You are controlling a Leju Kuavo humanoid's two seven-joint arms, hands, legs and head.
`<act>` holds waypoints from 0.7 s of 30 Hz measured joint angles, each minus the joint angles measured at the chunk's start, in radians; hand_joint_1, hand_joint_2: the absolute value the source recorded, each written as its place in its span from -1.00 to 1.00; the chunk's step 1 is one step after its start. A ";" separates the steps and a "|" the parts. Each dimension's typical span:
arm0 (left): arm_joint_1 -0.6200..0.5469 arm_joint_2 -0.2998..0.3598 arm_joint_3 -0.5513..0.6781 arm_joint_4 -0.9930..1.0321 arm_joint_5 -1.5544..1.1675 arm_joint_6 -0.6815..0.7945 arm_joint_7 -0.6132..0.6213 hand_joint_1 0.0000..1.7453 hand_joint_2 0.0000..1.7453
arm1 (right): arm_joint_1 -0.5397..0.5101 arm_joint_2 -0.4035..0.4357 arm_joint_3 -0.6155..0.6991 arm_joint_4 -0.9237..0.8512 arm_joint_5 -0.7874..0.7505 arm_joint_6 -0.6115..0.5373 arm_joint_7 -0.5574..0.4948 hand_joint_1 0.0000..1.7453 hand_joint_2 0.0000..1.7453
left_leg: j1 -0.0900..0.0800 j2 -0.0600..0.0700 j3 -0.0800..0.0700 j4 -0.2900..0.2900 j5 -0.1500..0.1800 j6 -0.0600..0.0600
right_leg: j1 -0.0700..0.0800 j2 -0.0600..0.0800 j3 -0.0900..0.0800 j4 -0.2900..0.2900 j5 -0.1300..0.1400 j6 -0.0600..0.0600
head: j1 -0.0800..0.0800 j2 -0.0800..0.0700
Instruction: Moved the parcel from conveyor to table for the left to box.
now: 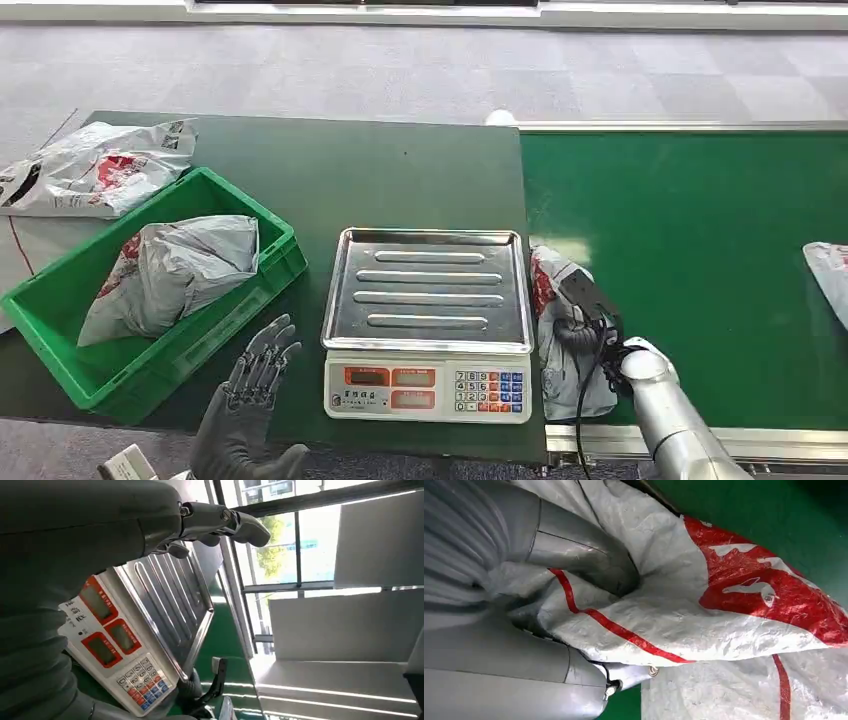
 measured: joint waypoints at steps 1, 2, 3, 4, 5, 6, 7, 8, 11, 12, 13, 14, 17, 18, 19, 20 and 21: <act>0.000 0.000 0.000 0.000 0.000 0.000 0.000 -1.00 1.00 | 0.000 0.000 0.000 0.000 0.000 0.000 0.000 1.00 1.00 | 0.000 0.000 0.000 0.000 0.000 0.000 | 0.000 0.000 0.000 0.000 0.000 0.000 | 0.000 0.000; 0.000 0.000 0.000 0.000 0.000 0.000 0.000 -1.00 1.00 | 0.000 0.000 0.000 0.000 0.000 0.000 0.000 1.00 1.00 | 0.000 0.000 0.000 0.000 0.000 0.000 | 0.000 0.000 0.000 0.000 0.000 0.000 | 0.000 0.000; 0.000 0.000 0.000 0.000 0.000 0.000 0.000 -1.00 1.00 | 0.000 0.001 0.000 0.001 0.000 0.000 0.000 1.00 1.00 | 0.000 0.000 0.000 0.000 0.000 0.000 | 0.000 0.000 0.000 0.000 0.000 0.000 | 0.000 0.000; 0.000 0.000 0.000 0.000 0.000 0.000 0.000 -1.00 1.00 | 0.000 0.001 0.000 0.001 0.000 0.000 0.000 1.00 1.00 | 0.000 0.000 0.000 0.000 0.000 0.000 | 0.000 0.000 0.000 0.000 0.000 0.000 | 0.000 0.000; 0.000 0.000 0.000 0.000 0.000 0.000 0.000 -1.00 1.00 | 0.000 0.002 0.000 0.002 0.000 0.000 0.000 1.00 1.00 | 0.000 0.000 0.000 0.000 0.000 0.000 | 0.000 0.000 0.000 0.000 0.000 0.000 | 0.000 0.000; 0.000 0.000 0.000 0.000 0.000 0.000 0.000 -1.00 1.00 | 0.000 0.002 0.001 0.002 0.000 0.000 0.000 1.00 1.00 | 0.000 0.000 0.000 0.000 0.000 0.000 | 0.000 0.000 0.000 0.000 0.000 0.000 | 0.000 0.000; 0.000 0.000 0.000 0.000 0.000 0.000 0.000 -1.00 1.00 | 0.000 0.002 0.001 0.002 0.000 0.000 0.000 1.00 1.00 | 0.000 0.000 0.000 0.000 0.000 0.000 | 0.000 0.000 0.000 0.000 0.000 0.000 | 0.000 0.000; 0.000 0.000 0.000 0.000 0.000 0.000 0.000 -1.00 1.00 | 0.000 0.003 0.001 0.002 0.000 0.000 0.000 1.00 1.00 | 0.000 0.000 0.000 0.000 0.000 0.000 | 0.000 0.000 0.000 0.000 0.000 0.000 | 0.000 0.000; 0.000 0.000 0.000 0.000 0.000 0.000 0.000 -1.00 1.00 | 0.000 0.004 0.001 0.002 0.000 0.001 0.000 1.00 1.00 | 0.000 0.000 0.000 0.000 0.000 0.000 | 0.000 0.000 0.000 0.000 0.000 0.000 | 0.000 0.000; 0.000 0.000 0.000 0.000 0.000 0.000 0.000 -1.00 1.00 | 0.000 0.004 0.001 0.002 0.000 0.001 0.000 1.00 1.00 | 0.000 0.000 0.000 0.000 0.000 0.000 | 0.000 0.000 0.000 0.000 0.000 0.000 | 0.000 0.000; 0.000 0.000 0.000 0.000 0.000 0.000 0.000 -1.00 1.00 | 0.001 0.004 0.001 0.002 0.000 0.001 0.000 1.00 1.00 | 0.000 0.000 0.000 0.000 0.000 0.000 | 0.000 0.000 0.000 0.000 0.000 0.000 | 0.000 0.000; 0.000 0.000 0.000 0.000 0.000 0.000 0.000 -1.00 1.00 | 0.001 0.005 0.001 0.002 0.000 0.001 0.000 1.00 1.00 | 0.000 0.000 0.000 0.000 0.000 0.000 | 0.000 0.000 0.000 0.000 0.000 0.000 | 0.000 0.000; 0.000 0.000 0.000 0.000 0.000 0.000 0.000 -1.00 1.00 | 0.001 0.005 0.002 0.002 0.000 0.001 0.000 1.00 1.00 | 0.000 0.000 0.000 0.000 0.000 0.000 | 0.000 0.000 0.000 0.000 0.000 0.000 | 0.000 0.000; 0.000 0.000 0.000 0.000 0.000 0.000 0.000 -1.00 1.00 | 0.001 0.005 0.002 0.003 0.000 0.001 0.000 1.00 1.00 | 0.000 0.000 0.000 0.000 0.000 0.000 | 0.000 0.000 0.000 0.000 0.000 0.000 | 0.000 0.000; 0.000 0.000 0.000 0.000 0.000 0.000 0.000 -1.00 1.00 | 0.001 0.005 0.002 0.003 0.000 0.001 0.000 1.00 1.00 | 0.000 0.000 0.000 0.000 0.000 0.000 | 0.000 0.000 0.000 0.000 0.000 0.000 | 0.000 0.000; 0.000 0.000 0.000 0.000 0.000 0.000 0.000 -1.00 1.00 | 0.001 0.005 0.002 0.004 0.000 0.001 0.000 1.00 1.00 | 0.000 0.000 0.000 0.000 0.000 0.000 | 0.000 0.000 0.000 0.000 0.000 0.000 | 0.000 0.000; 0.000 0.000 0.000 0.000 0.000 0.000 0.000 -1.00 1.00 | 0.000 0.005 0.003 0.006 0.000 0.001 0.000 1.00 1.00 | 0.000 0.000 0.000 0.000 0.000 0.000 | 0.000 0.000 0.000 0.000 0.000 0.000 | 0.000 0.000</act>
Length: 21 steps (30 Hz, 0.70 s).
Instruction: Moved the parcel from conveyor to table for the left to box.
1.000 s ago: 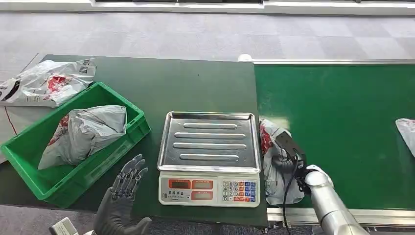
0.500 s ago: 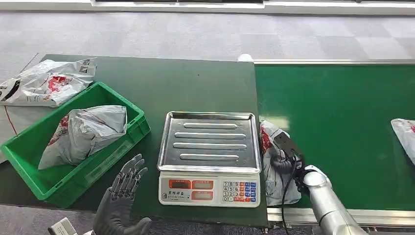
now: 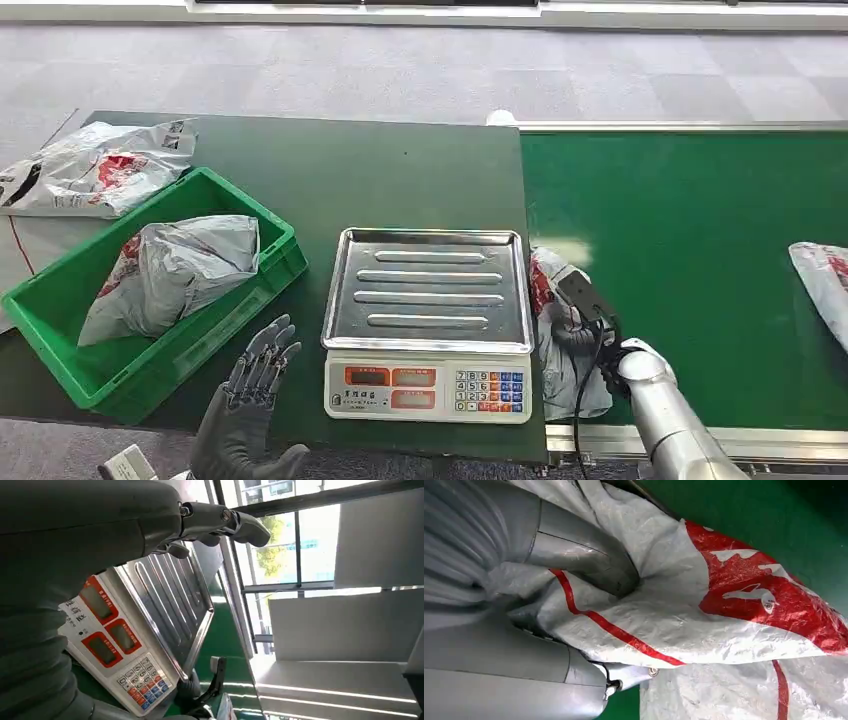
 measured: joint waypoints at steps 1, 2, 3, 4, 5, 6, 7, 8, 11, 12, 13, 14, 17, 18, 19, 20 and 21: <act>0.000 0.000 0.000 0.000 0.000 0.000 0.000 -1.00 1.00 | 0.000 0.000 0.001 0.000 0.000 0.000 0.000 1.00 1.00 | 0.000 0.000 0.000 0.000 0.000 0.000 | 0.000 0.000 0.000 0.000 0.000 0.000 | 0.000 0.000; 0.000 0.000 0.000 0.000 0.000 0.000 0.000 -1.00 1.00 | 0.000 0.000 0.002 0.000 0.000 0.000 0.000 1.00 1.00 | 0.000 0.000 0.000 0.000 0.000 0.000 | 0.000 0.000 0.000 0.000 0.000 0.000 | 0.000 0.000; 0.000 0.000 0.000 0.000 0.000 0.000 0.000 -1.00 1.00 | 0.000 0.000 0.002 0.000 0.000 0.000 0.000 1.00 1.00 | 0.000 0.000 0.000 0.000 0.000 0.000 | 0.000 0.000 0.000 0.000 0.000 0.000 | 0.000 0.000; 0.000 0.000 0.000 0.000 0.000 0.000 0.000 -1.00 1.00 | 0.000 0.000 0.002 0.000 0.000 0.000 0.000 1.00 1.00 | 0.000 0.000 0.000 0.000 0.000 0.000 | 0.000 0.000 0.000 0.000 0.000 0.000 | 0.000 0.000; 0.000 0.000 0.000 0.000 0.000 0.000 0.000 -1.00 1.00 | 0.000 0.000 0.003 0.000 0.000 0.000 0.000 1.00 1.00 | 0.000 0.000 0.000 0.000 0.000 0.000 | 0.000 0.000 0.000 0.000 0.000 0.000 | 0.000 0.000; 0.000 0.000 0.000 0.000 0.000 0.000 0.000 -1.00 1.00 | 0.000 0.000 0.003 0.000 0.000 0.000 0.000 1.00 1.00 | 0.000 0.000 0.000 0.000 0.000 0.000 | 0.000 0.000 0.000 0.000 0.000 0.000 | 0.000 0.000; 0.000 0.000 0.000 0.000 0.000 0.000 0.000 -1.00 1.00 | 0.000 0.000 0.003 0.000 0.000 0.000 0.000 1.00 1.00 | 0.000 0.000 0.000 0.000 0.000 0.000 | 0.000 0.000 0.000 0.000 0.000 0.000 | 0.000 0.000; 0.000 0.000 0.000 0.000 0.000 0.000 0.000 -1.00 1.00 | 0.000 0.000 0.003 0.000 0.000 0.000 0.000 1.00 1.00 | 0.000 0.000 0.000 0.000 0.000 0.000 | 0.000 0.000 0.000 0.000 0.000 0.000 | 0.000 0.000; 0.000 0.000 0.000 0.000 0.000 0.000 0.000 -1.00 1.00 | 0.000 0.000 0.003 0.000 0.000 0.000 0.000 1.00 1.00 | 0.000 0.000 0.000 0.000 0.000 0.000 | 0.000 0.000 0.000 0.000 0.000 0.000 | 0.000 0.000; 0.000 0.000 0.000 0.000 0.000 0.000 0.000 -1.00 1.00 | 0.000 0.000 0.003 0.000 0.000 0.000 0.000 1.00 1.00 | 0.000 0.000 0.000 0.000 0.000 0.000 | 0.000 0.000 0.000 0.000 0.000 0.000 | 0.000 0.000; 0.000 0.000 0.000 0.000 0.000 0.000 0.000 -1.00 1.00 | 0.000 0.000 0.003 0.000 0.000 0.000 0.000 1.00 1.00 | 0.000 0.000 0.000 0.000 0.000 0.000 | 0.000 0.000 0.000 0.000 0.000 0.000 | 0.000 0.000; 0.000 0.000 0.000 0.000 0.000 0.000 0.000 -1.00 1.00 | 0.000 0.000 0.003 0.000 0.000 0.000 0.000 1.00 1.00 | 0.000 0.000 0.000 0.000 0.000 0.000 | 0.000 0.000 0.000 0.000 0.000 0.000 | 0.000 0.000; 0.000 0.000 0.000 0.000 0.000 0.000 0.000 -1.00 1.00 | 0.000 0.000 0.003 0.000 0.000 0.000 0.000 1.00 1.00 | 0.000 0.000 0.000 0.000 0.000 0.000 | 0.000 0.000 0.000 0.000 0.000 0.000 | 0.000 0.000; 0.000 0.000 0.000 0.000 0.000 0.000 0.000 -1.00 1.00 | 0.000 0.000 0.003 0.000 -0.004 -0.003 -0.003 1.00 1.00 | 0.000 0.000 0.000 0.000 0.000 0.000 | 0.000 0.000 0.000 0.000 0.000 0.000 | 0.000 0.000; 0.000 -0.001 0.000 0.000 0.000 0.003 -0.008 -1.00 1.00 | 0.011 0.009 0.003 -0.001 -0.043 -0.039 -0.039 1.00 1.00 | 0.000 0.000 0.002 0.000 0.000 0.000 | 0.000 -0.001 -0.001 0.000 0.000 0.000 | 0.000 0.000; 0.002 -0.003 0.001 0.000 -0.001 0.010 -0.020 -1.00 1.00 | 0.052 0.012 -0.013 -0.034 -0.111 -0.107 -0.099 1.00 1.00 | 0.001 -0.002 0.002 0.001 0.000 0.000 | 0.001 -0.002 0.001 0.000 0.000 0.000 | 0.000 0.000; 0.008 -0.007 0.002 -0.003 -0.008 0.012 -0.031 -1.00 1.00 | 0.140 0.010 -0.046 -0.143 -0.215 -0.216 -0.198 1.00 1.00 | 0.001 -0.010 -0.002 0.001 0.000 0.000 | 0.001 -0.009 0.003 0.000 -0.001 0.001 | 0.000 0.000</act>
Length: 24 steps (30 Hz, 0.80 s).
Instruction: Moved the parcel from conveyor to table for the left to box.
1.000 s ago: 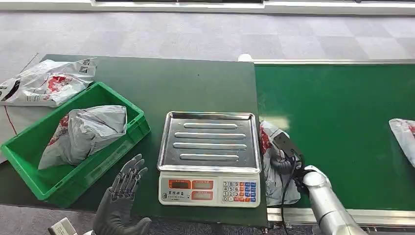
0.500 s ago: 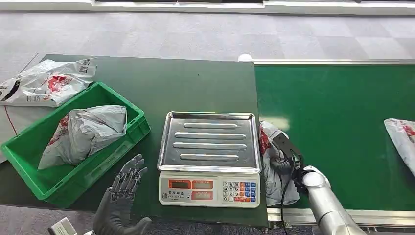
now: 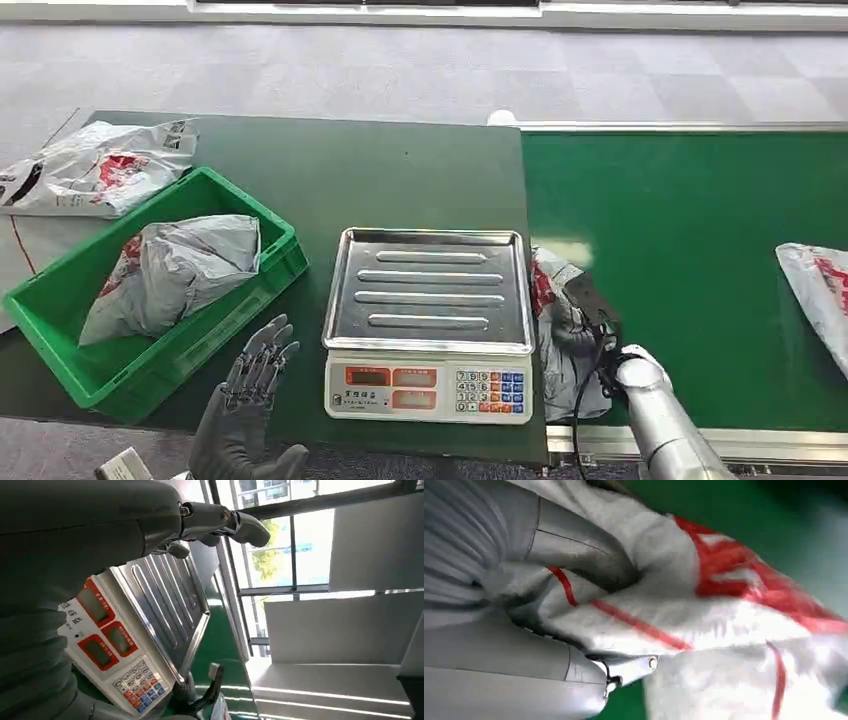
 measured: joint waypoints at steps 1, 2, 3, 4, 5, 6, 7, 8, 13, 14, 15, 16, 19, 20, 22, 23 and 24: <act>0.011 -0.004 0.001 -0.004 -0.004 0.002 -0.010 -1.00 1.00 | 0.100 0.002 -0.042 -0.192 -0.081 -0.142 -0.096 1.00 1.00 | -0.003 -0.011 -0.014 0.000 0.001 0.001 | -0.001 -0.011 -0.003 0.002 -0.002 0.002 | 0.000 0.000; 0.023 -0.005 0.002 -0.006 -0.008 0.003 -0.016 -1.00 1.00 | 0.163 0.011 -0.084 -0.403 -0.118 -0.309 -0.146 1.00 1.00 | -0.008 -0.019 -0.023 -0.001 0.004 0.005 | -0.009 -0.019 -0.013 0.006 -0.004 0.004 | 0.000 0.000; 0.030 -0.006 0.005 -0.006 -0.009 0.003 -0.018 -1.00 1.00 | 0.173 0.018 -0.139 -0.585 -0.113 -0.480 -0.169 1.00 1.00 | -0.011 -0.019 -0.020 0.000 0.008 0.005 | -0.012 -0.019 -0.022 0.008 -0.003 0.004 | -0.001 0.000; 0.030 -0.007 0.007 -0.006 -0.010 0.003 -0.018 -1.00 1.00 | 0.176 0.028 -0.187 -0.705 -0.104 -0.611 -0.174 1.00 1.00 | -0.011 -0.020 -0.021 -0.001 0.009 0.004 | -0.011 -0.019 -0.022 0.008 -0.004 0.004 | -0.001 0.000; 0.030 -0.009 0.008 -0.006 -0.010 0.001 -0.020 -1.00 1.00 | 0.178 0.031 -0.231 -0.809 -0.105 -0.698 -0.195 1.00 1.00 | -0.010 -0.020 -0.018 0.000 0.008 0.004 | -0.010 -0.020 -0.017 0.006 -0.004 0.004 | 0.000 0.000; 0.031 -0.011 0.009 -0.006 -0.010 0.000 -0.019 -1.00 1.00 | 0.192 0.038 -0.257 -0.889 -0.108 -0.726 -0.223 1.00 1.00 | -0.008 -0.020 -0.015 0.000 0.005 0.002 | -0.008 -0.019 -0.011 0.004 -0.005 0.003 | 0.001 0.000; 0.030 -0.011 0.010 -0.006 -0.010 0.000 -0.019 -1.00 1.00 | 0.203 0.046 -0.272 -0.947 -0.108 -0.696 -0.247 1.00 1.00 | -0.007 -0.017 -0.011 0.000 0.002 0.002 | -0.007 -0.016 -0.009 0.004 -0.005 0.003 | 0.000 0.000; 0.029 -0.013 0.010 -0.006 -0.010 0.000 -0.019 -1.00 1.00 | 0.215 0.050 -0.282 -0.990 -0.111 -0.645 -0.260 1.00 1.00 | -0.008 -0.011 -0.008 0.000 0.000 0.001 | -0.006 -0.011 -0.008 0.004 -0.005 0.003 | 0.000 0.000; 0.026 -0.018 0.010 -0.006 -0.010 0.000 -0.019 -1.00 1.00 | 0.267 0.066 -0.316 -1.123 -0.119 -0.567 -0.272 1.00 1.00 | -0.008 -0.006 -0.006 -0.001 -0.001 0.004 | -0.008 -0.008 -0.008 0.004 -0.006 0.005 | 0.000 0.000; 0.026 -0.018 0.010 -0.006 -0.010 0.000 -0.019 -1.00 1.00 | 0.271 0.068 -0.320 -1.139 -0.119 -0.566 -0.272 1.00 1.00 | -0.008 -0.006 -0.005 0.000 -0.001 0.005 | -0.008 -0.008 -0.007 0.004 -0.006 0.005 | 0.000 0.000; 0.026 -0.019 0.010 -0.006 -0.010 0.000 -0.019 -1.00 1.00 | 0.274 0.071 -0.325 -1.155 -0.119 -0.565 -0.272 1.00 1.00 | -0.008 -0.007 -0.005 0.000 -0.001 0.005 | -0.008 -0.008 -0.006 0.004 -0.006 0.005 | 0.000 0.000; 0.026 -0.019 0.010 -0.006 -0.010 0.000 -0.019 -1.00 1.00 | 0.277 0.073 -0.328 -1.163 -0.120 -0.564 -0.272 1.00 1.00 | -0.008 -0.006 -0.005 0.000 0.000 0.005 | -0.009 -0.008 -0.006 0.004 -0.006 0.005 | 0.000 0.000; 0.026 -0.019 0.010 -0.006 -0.010 0.000 -0.019 -1.00 1.00 | 0.284 0.075 -0.335 -1.186 -0.122 -0.554 -0.270 1.00 1.00 | -0.008 -0.007 -0.005 0.000 0.000 0.005 | -0.009 -0.008 -0.006 0.004 -0.006 0.005 | 0.000 0.000; 0.026 -0.019 0.010 -0.006 -0.010 -0.002 -0.018 -1.00 1.00 | 0.286 0.075 -0.335 -1.190 -0.129 -0.535 -0.262 1.00 1.00 | -0.008 -0.007 -0.005 0.000 0.000 0.005 | -0.009 -0.008 -0.006 0.004 -0.006 0.005 | 0.000 0.000; 0.022 -0.022 0.010 -0.006 -0.012 -0.013 -0.015 -1.00 1.00 | 0.288 0.073 -0.329 -1.191 -0.133 -0.474 -0.232 1.00 1.00 | -0.009 -0.006 -0.005 0.000 0.000 0.005 | -0.009 -0.008 -0.006 0.004 -0.006 0.005 | 0.000 0.000; 0.020 -0.024 0.010 -0.006 -0.014 -0.015 -0.013 -1.00 1.00 | 0.288 0.073 -0.325 -1.191 -0.131 -0.466 -0.229 1.00 1.00 | -0.009 -0.006 -0.005 0.000 0.000 0.005 | -0.009 -0.008 -0.006 0.004 -0.006 0.005 | 0.000 0.000; 0.019 -0.025 0.010 -0.006 -0.016 -0.015 -0.012 -1.00 1.00 | 0.288 0.073 -0.322 -1.191 -0.130 -0.463 -0.227 1.00 1.00 | -0.009 -0.006 -0.005 0.000 0.000 0.005 | -0.009 -0.008 -0.006 0.004 -0.006 0.005 | 0.000 0.000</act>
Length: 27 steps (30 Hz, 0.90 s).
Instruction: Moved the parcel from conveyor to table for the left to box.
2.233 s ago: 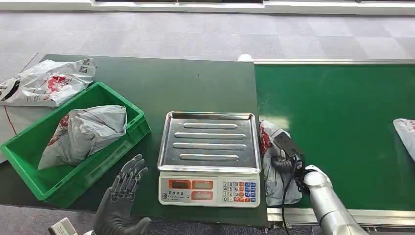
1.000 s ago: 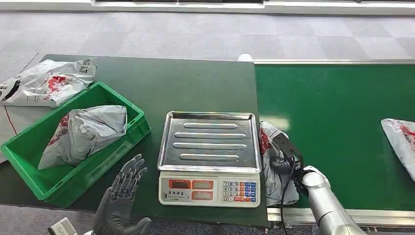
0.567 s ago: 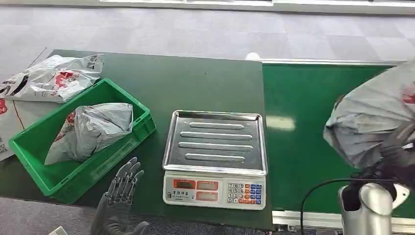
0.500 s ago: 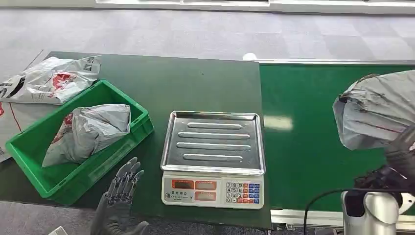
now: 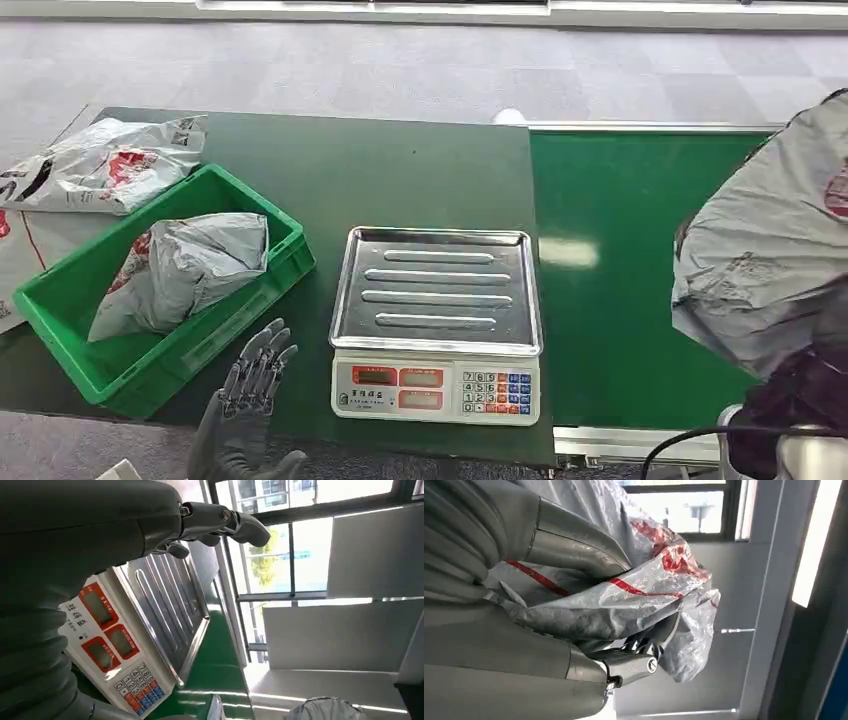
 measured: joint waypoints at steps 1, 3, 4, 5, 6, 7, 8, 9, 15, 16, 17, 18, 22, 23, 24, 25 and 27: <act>0.000 -0.001 0.000 0.000 0.000 0.000 0.000 -1.00 1.00 | 0.000 0.000 0.002 0.000 0.000 0.001 0.002 1.00 1.00 | 0.000 0.000 0.000 0.000 0.000 0.000 | 0.000 0.000 0.000 0.000 0.000 0.000 | 0.000 0.000; -0.001 -0.003 0.000 0.000 -0.001 0.000 0.000 -1.00 1.00 | 0.000 0.000 0.007 0.000 0.001 0.002 0.004 1.00 1.00 | 0.000 0.000 0.000 0.000 0.000 0.000 | 0.000 0.000 0.000 0.000 0.000 0.000 | 0.000 0.000; -0.002 -0.003 0.000 0.000 -0.001 0.000 0.000 -1.00 1.00 | 0.000 0.000 0.008 0.000 0.002 0.002 0.004 1.00 1.00 | 0.000 0.000 0.000 0.000 0.000 0.000 | 0.000 0.000 0.000 0.000 0.000 0.000 | 0.000 0.000; -0.003 -0.003 0.000 0.000 -0.001 0.000 0.001 -1.00 1.00 | 0.000 0.000 0.008 0.000 0.002 0.002 0.004 1.00 1.00 | 0.000 0.000 0.000 0.000 0.000 0.000 | 0.000 0.000 0.000 0.000 0.000 0.000 | 0.000 0.000; -0.004 -0.004 0.000 0.000 -0.001 0.000 0.001 -1.00 1.00 | 0.000 -0.001 0.008 0.000 0.002 0.002 0.004 1.00 1.00 | 0.000 0.000 0.000 0.000 0.000 0.000 | 0.000 0.000 0.000 0.000 0.000 0.000 | 0.000 0.000; -0.004 -0.005 0.000 0.000 -0.002 0.000 0.001 -1.00 1.00 | 0.000 -0.001 0.008 0.000 0.002 0.002 0.004 1.00 1.00 | 0.000 0.000 0.000 0.000 0.000 0.000 | 0.000 0.000 0.000 0.000 0.000 0.000 | 0.000 0.000; -0.005 -0.005 0.000 0.000 -0.002 0.000 0.001 -1.00 1.00 | 0.000 -0.001 0.009 0.000 0.002 0.002 0.004 1.00 1.00 | 0.000 0.000 0.000 0.000 0.000 0.000 | 0.000 0.000 0.000 0.000 0.000 0.000 | 0.000 0.000; -0.006 -0.005 0.000 0.000 -0.002 0.000 0.001 -1.00 1.00 | 0.000 -0.001 0.009 0.000 0.002 0.002 0.004 1.00 1.00 | 0.000 0.000 0.000 0.000 0.000 0.000 | 0.000 0.000 0.000 0.000 0.000 0.000 | 0.000 0.000; -0.007 -0.006 0.000 0.000 -0.002 0.000 0.001 -1.00 1.00 | 0.000 -0.001 0.009 0.000 0.002 0.002 0.004 1.00 1.00 | 0.000 0.000 0.000 0.000 0.000 0.000 | 0.000 0.000 0.000 0.000 0.000 0.000 | 0.000 0.000; -0.007 -0.006 0.000 0.000 -0.002 0.000 0.001 -1.00 1.00 | 0.000 -0.001 0.009 0.000 0.002 0.002 0.004 1.00 1.00 | 0.000 0.000 0.000 0.000 0.000 0.000 | 0.000 0.000 0.000 0.000 0.000 0.000 | 0.000 0.000; -0.007 -0.007 0.000 0.000 -0.002 0.000 0.001 -1.00 1.00 | 0.000 -0.001 0.009 0.000 0.002 0.002 0.004 1.00 1.00 | 0.000 0.000 0.000 0.000 0.000 0.000 | 0.000 0.000 0.000 0.000 0.000 0.000 | 0.000 0.000; -0.008 -0.008 0.000 0.000 -0.002 0.000 0.001 -1.00 1.00 | 0.000 -0.001 0.009 0.000 0.002 0.002 0.004 1.00 1.00 | 0.000 0.000 0.000 0.000 0.000 0.000 | 0.000 0.000 0.000 0.000 0.000 0.000 | 0.000 0.000; -0.008 -0.008 0.000 0.000 -0.002 0.000 0.001 -1.00 1.00 | 0.000 -0.001 0.009 0.000 0.002 0.002 0.004 1.00 1.00 | 0.000 0.000 0.000 0.000 0.000 0.000 | 0.000 0.000 0.000 0.000 0.000 0.000 | 0.000 0.000; -0.008 -0.008 0.000 0.000 -0.002 0.000 0.001 -1.00 1.00 | 0.000 -0.001 0.009 0.000 0.002 0.002 0.004 1.00 1.00 | 0.000 0.000 0.000 0.000 0.000 0.000 | 0.000 0.000 0.000 0.000 0.000 0.000 | 0.000 0.000; -0.008 -0.008 0.000 0.000 -0.002 0.000 0.001 -1.00 1.00 | 0.000 -0.001 0.009 0.000 0.002 0.002 0.004 1.00 1.00 | 0.000 0.000 0.000 0.000 0.000 0.000 | 0.000 0.000 0.000 0.000 0.000 0.000 | 0.000 0.000; -0.008 -0.008 0.000 0.000 -0.002 0.000 0.001 -1.00 1.00 | 0.000 -0.001 0.009 0.000 0.002 0.002 0.004 1.00 1.00 | 0.000 0.000 0.000 0.000 0.000 0.000 | 0.000 0.000 0.000 0.000 0.000 0.000 | 0.000 0.000; -0.008 -0.008 0.000 0.000 -0.002 0.000 0.001 -1.00 1.00 | 0.000 -0.001 0.009 0.000 0.002 0.002 0.004 1.00 1.00 | 0.000 0.000 0.000 0.000 0.000 0.000 | 0.000 0.000 0.000 0.000 0.000 0.000 | 0.000 0.000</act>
